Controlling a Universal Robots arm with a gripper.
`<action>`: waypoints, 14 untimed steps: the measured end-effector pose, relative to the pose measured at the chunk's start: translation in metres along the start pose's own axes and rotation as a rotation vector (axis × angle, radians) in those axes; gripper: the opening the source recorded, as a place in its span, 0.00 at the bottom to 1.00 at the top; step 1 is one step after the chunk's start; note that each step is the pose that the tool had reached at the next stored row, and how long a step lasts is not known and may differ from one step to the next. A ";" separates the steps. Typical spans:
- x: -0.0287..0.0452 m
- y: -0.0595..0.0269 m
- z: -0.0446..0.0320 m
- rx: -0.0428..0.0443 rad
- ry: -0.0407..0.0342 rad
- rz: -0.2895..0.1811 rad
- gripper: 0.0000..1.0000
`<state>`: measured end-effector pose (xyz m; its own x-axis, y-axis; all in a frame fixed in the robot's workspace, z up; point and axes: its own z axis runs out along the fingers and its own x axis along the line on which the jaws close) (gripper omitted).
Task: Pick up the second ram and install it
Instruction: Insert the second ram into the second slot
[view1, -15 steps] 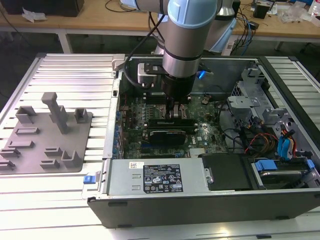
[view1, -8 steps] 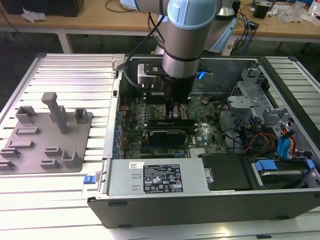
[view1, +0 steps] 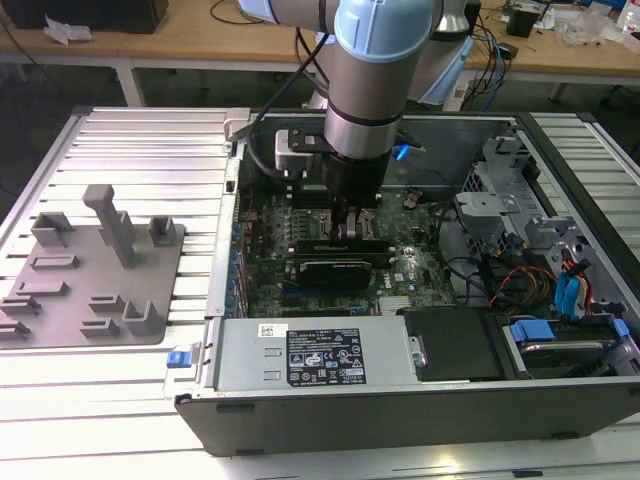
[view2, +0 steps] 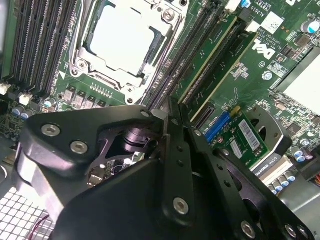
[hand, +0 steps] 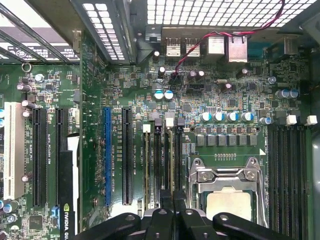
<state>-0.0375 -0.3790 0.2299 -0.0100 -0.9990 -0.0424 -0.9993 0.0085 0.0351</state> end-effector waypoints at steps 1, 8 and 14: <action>0.0000 0.0000 0.0000 -0.0001 0.0002 0.000 0.09; 0.0001 -0.0002 0.0043 0.0000 -0.0002 0.000 0.09; 0.0003 -0.0002 0.0073 0.0000 -0.0001 0.000 0.09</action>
<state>-0.0375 -0.3790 0.2226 -0.0101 -0.9990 -0.0425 -0.9993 0.0086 0.0351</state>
